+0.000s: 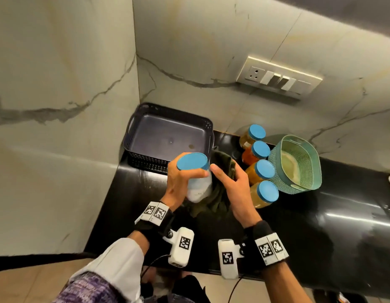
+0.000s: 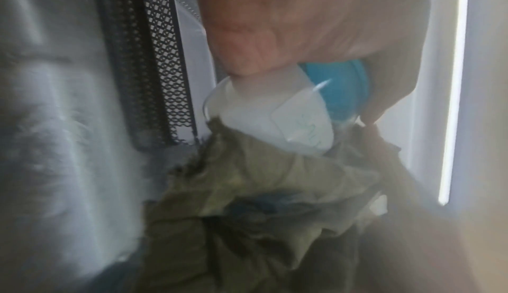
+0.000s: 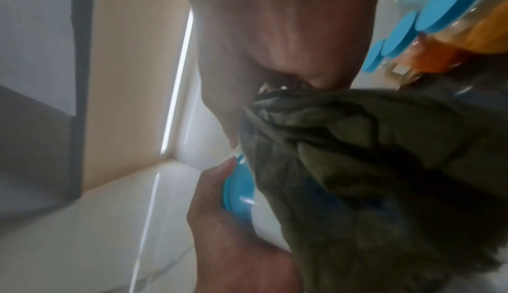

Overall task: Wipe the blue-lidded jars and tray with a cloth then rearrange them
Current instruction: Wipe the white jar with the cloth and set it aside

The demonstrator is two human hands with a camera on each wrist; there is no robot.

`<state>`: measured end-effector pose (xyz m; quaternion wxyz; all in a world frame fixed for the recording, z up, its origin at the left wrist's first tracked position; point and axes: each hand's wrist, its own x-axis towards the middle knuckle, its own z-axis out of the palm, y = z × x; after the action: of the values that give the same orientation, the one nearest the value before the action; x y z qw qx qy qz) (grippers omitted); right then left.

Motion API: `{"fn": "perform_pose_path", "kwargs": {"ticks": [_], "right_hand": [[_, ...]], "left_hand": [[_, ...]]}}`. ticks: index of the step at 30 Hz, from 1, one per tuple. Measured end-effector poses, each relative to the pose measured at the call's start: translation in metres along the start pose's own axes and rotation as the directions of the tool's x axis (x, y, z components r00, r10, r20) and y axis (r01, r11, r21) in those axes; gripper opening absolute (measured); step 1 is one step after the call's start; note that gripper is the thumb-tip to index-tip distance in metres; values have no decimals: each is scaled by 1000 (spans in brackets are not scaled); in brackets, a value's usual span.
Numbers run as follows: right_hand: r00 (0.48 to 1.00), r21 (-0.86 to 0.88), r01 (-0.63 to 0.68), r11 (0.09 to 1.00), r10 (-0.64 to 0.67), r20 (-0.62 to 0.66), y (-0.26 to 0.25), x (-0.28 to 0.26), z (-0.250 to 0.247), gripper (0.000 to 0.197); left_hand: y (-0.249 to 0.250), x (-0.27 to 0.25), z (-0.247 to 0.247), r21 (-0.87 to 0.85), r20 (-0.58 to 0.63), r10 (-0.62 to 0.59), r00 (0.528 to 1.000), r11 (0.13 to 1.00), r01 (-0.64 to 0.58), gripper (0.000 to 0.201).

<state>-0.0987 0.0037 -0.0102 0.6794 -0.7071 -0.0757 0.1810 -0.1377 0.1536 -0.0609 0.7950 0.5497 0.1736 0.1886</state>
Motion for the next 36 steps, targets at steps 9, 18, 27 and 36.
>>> {"fn": "perform_pose_path", "kwargs": {"ticks": [9, 18, 27, 36], "right_hand": [[997, 53, 61, 997, -64, 46, -46, -2, 39, 23], [988, -33, 107, 994, -102, 119, -68, 5, 51, 28], [887, -145, 449, 882, -420, 190, -61, -25, 62, 42], [832, -210, 553, 806, -523, 183, -53, -50, 68, 58]], "left_hand": [[49, 9, 11, -252, 50, -86, 995, 963, 96, 48], [81, -5, 14, -210, -57, -65, 996, 976, 52, 49], [98, -5, 7, -322, -31, -61, 998, 946, 48, 35], [106, 4, 2, -344, -102, -174, 979, 930, 129, 78]]}}
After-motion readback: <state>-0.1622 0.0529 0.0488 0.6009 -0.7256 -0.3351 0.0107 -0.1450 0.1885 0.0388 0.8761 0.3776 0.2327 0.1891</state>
